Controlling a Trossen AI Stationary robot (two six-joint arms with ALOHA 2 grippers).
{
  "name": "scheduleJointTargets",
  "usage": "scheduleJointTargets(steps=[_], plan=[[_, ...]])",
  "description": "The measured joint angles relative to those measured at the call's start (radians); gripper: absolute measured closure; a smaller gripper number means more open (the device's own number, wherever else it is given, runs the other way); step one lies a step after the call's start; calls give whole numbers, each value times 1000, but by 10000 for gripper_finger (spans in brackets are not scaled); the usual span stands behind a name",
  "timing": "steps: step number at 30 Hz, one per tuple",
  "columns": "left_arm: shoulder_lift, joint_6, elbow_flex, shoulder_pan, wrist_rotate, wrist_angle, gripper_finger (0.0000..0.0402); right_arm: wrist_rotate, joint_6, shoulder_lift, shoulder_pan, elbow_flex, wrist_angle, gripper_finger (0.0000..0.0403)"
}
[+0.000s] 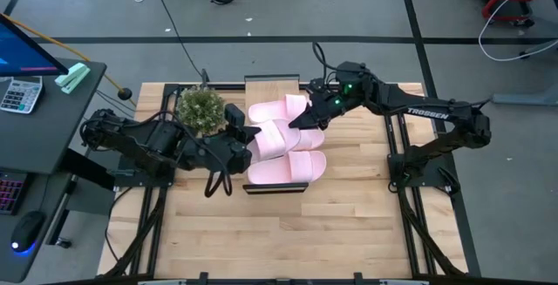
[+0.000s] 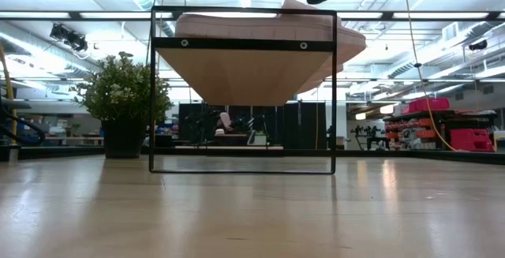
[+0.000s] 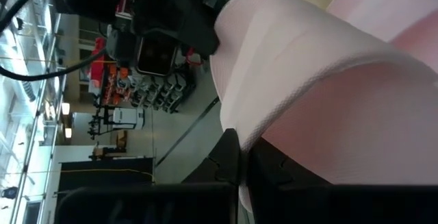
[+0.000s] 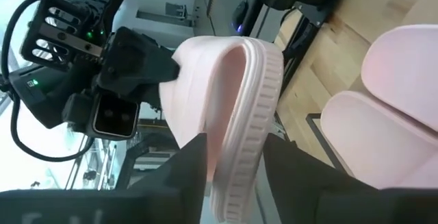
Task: Pick and place slides into the shelf
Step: Put the pink slide on the shelf
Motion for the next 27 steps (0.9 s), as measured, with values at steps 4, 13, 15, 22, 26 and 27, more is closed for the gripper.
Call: scheduleJointTargets(steps=[4, 13, 15, 22, 26, 27], plan=[[0, 4, 0, 4, 0, 7, 390, 6, -2, 0, 0, 0, -6, 268], [0, 2, 0, 17, 1, 16, 390, 21, -33, 0, 3, 0, -8, 306], [0, 6, 0, 17, 1, 23, 390, 21, -45, 0, 3, 0, -9, 326], [0, 4, 0, 18, 0, 28, 388, 34, -84, 0, 7, 0, -27, 365], [0, -3, -1, 19, -4, 29, 367, 67, -112, 0, 8, 0, -52, 367], [1, -3, -1, 18, -4, 29, 361, 73, -116, 0, 8, 0, -57, 366]])
